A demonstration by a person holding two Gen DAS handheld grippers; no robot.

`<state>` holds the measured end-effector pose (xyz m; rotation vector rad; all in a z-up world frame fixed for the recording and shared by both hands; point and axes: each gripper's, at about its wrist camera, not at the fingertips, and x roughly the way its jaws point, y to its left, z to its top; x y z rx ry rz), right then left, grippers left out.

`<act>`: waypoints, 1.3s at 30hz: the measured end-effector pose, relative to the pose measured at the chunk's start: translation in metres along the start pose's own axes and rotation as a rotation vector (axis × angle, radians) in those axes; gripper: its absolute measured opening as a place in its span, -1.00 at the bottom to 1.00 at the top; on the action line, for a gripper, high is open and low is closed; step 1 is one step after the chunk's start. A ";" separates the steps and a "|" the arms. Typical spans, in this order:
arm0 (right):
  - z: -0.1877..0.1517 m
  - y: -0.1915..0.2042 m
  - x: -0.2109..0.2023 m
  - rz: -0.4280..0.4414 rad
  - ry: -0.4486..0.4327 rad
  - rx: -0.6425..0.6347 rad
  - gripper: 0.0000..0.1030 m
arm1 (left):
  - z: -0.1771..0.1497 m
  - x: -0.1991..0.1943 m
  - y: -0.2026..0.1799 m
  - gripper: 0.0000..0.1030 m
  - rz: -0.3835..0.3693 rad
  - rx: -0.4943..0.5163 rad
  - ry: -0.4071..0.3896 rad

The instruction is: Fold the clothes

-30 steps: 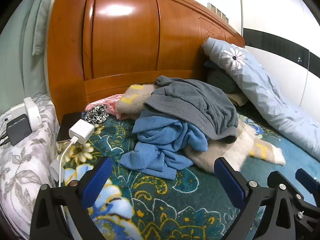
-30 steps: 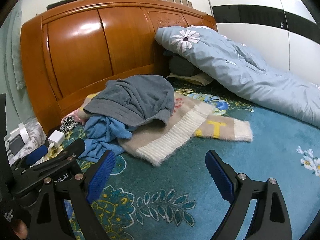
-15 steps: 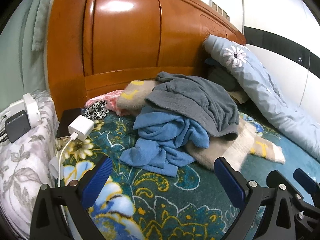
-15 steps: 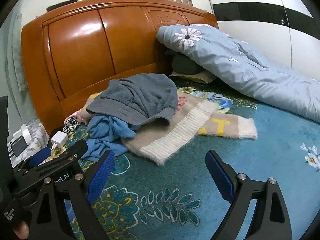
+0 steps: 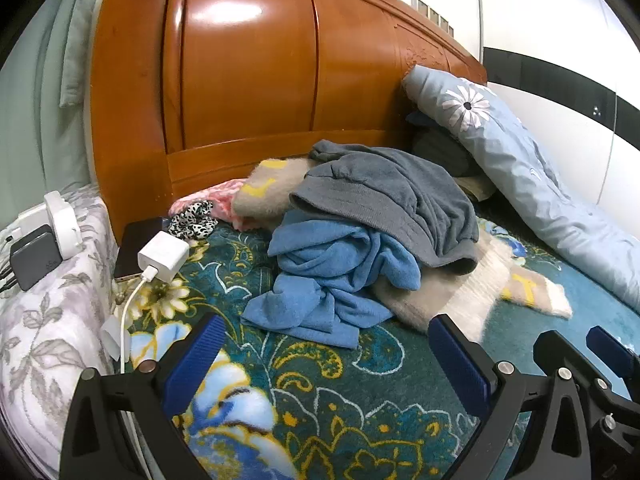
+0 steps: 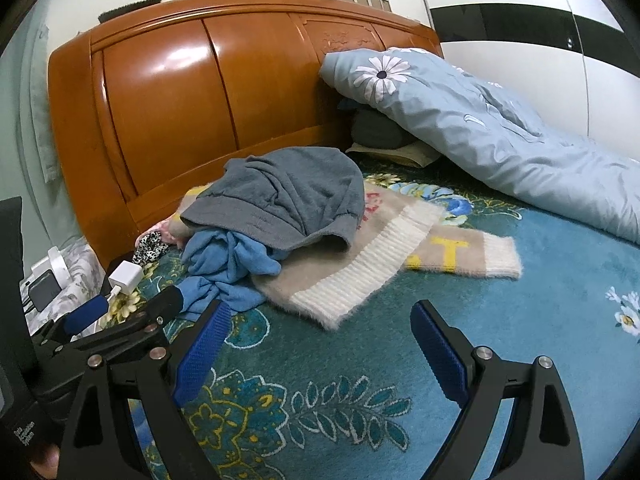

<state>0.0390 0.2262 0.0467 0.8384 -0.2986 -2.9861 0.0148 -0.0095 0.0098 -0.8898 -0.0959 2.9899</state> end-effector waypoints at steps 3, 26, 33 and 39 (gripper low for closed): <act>0.000 0.000 0.000 0.002 -0.004 0.002 0.79 | 0.001 0.001 0.001 1.00 -0.008 -0.003 0.004; 0.072 0.010 0.100 0.101 0.157 -0.089 0.79 | 0.008 0.005 0.052 1.00 -0.056 -0.142 0.022; 0.091 -0.030 0.171 -0.013 0.250 0.107 0.67 | 0.008 0.009 0.061 1.00 -0.150 -0.209 0.045; 0.081 -0.067 0.200 0.117 0.316 0.468 -0.35 | 0.009 0.009 0.061 1.00 -0.180 -0.216 0.049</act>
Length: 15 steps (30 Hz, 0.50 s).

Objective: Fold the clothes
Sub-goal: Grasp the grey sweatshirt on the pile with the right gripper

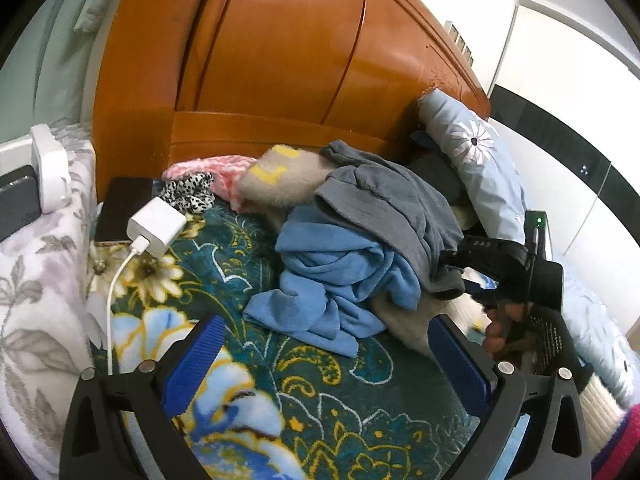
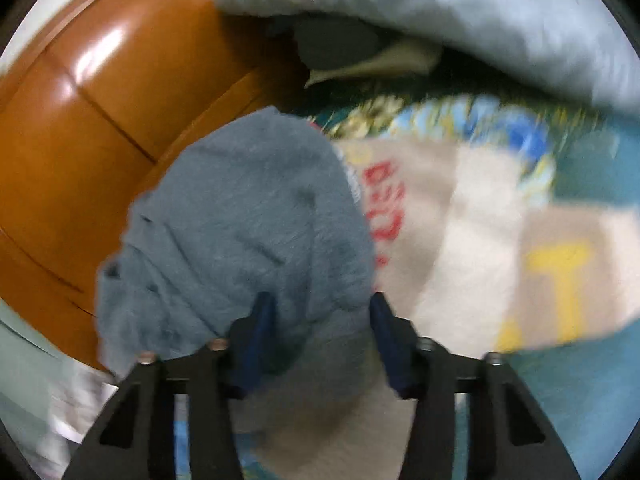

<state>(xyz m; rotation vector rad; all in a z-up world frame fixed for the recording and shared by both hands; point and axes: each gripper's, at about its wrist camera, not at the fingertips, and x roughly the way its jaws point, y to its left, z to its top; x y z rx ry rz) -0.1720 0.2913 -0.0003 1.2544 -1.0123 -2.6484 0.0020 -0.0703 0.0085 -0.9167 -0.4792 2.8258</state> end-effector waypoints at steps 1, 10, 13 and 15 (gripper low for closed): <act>0.000 -0.003 -0.002 0.012 0.008 0.029 -0.57 | 0.000 0.001 0.001 1.00 -0.004 -0.006 0.006; 0.026 0.011 -0.103 0.632 -0.059 0.149 -0.80 | -0.001 -0.003 0.007 1.00 -0.030 -0.042 0.014; 0.032 0.039 -0.144 0.814 -0.101 0.099 -0.81 | -0.001 -0.003 0.005 1.00 -0.023 -0.032 0.020; 0.034 0.055 -0.160 0.884 -0.107 0.089 -0.81 | -0.002 -0.003 0.005 1.00 -0.026 -0.028 0.021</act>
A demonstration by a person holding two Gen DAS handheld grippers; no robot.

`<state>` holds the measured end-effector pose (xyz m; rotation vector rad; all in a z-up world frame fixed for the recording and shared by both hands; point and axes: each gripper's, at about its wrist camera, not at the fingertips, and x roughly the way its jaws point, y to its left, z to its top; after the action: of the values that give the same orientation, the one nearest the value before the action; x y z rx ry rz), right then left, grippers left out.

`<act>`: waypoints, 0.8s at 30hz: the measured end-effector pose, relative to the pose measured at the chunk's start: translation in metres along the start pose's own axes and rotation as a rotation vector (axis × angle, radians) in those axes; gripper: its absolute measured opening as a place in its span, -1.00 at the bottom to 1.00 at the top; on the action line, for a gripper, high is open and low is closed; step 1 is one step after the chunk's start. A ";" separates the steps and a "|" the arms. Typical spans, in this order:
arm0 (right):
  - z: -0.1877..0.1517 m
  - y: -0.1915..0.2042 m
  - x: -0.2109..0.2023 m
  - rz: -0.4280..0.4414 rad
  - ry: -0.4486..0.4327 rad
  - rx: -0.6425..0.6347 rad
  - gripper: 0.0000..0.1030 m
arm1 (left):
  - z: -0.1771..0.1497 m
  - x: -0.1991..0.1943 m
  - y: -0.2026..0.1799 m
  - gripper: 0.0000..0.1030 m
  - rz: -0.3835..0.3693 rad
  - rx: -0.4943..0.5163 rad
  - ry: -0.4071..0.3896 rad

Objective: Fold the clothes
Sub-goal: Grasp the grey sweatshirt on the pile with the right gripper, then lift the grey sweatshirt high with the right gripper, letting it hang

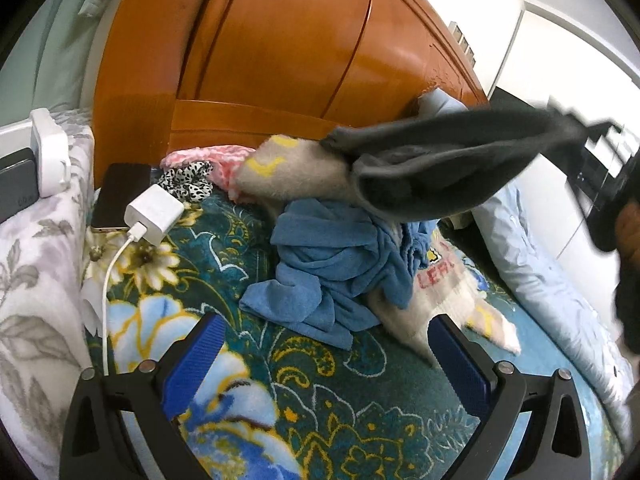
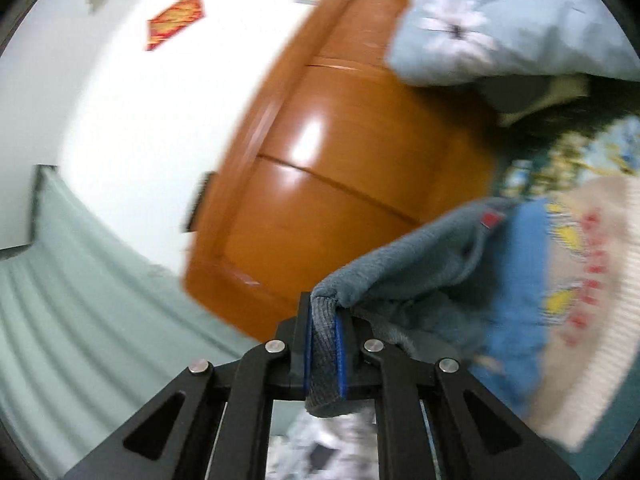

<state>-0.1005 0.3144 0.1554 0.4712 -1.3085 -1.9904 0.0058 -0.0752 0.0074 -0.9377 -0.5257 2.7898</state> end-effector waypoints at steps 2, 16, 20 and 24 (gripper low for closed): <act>0.000 0.021 0.003 0.044 0.005 -0.017 -0.81 | 0.000 -0.002 -0.001 1.00 -0.002 0.004 -0.004; 0.048 0.190 -0.040 0.199 -0.177 -0.192 -0.81 | 0.001 -0.006 -0.008 1.00 -0.037 0.025 -0.006; 0.057 0.251 -0.076 0.131 -0.236 -0.276 -0.81 | -0.001 -0.009 -0.014 1.00 -0.050 0.040 -0.008; 0.053 0.298 -0.117 0.142 -0.300 -0.356 -0.81 | -0.003 -0.016 -0.028 1.00 -0.072 0.076 -0.015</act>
<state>0.0517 0.3598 0.4386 -0.0894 -1.0860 -2.1683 0.0208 -0.0527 0.0245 -0.8656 -0.4436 2.7337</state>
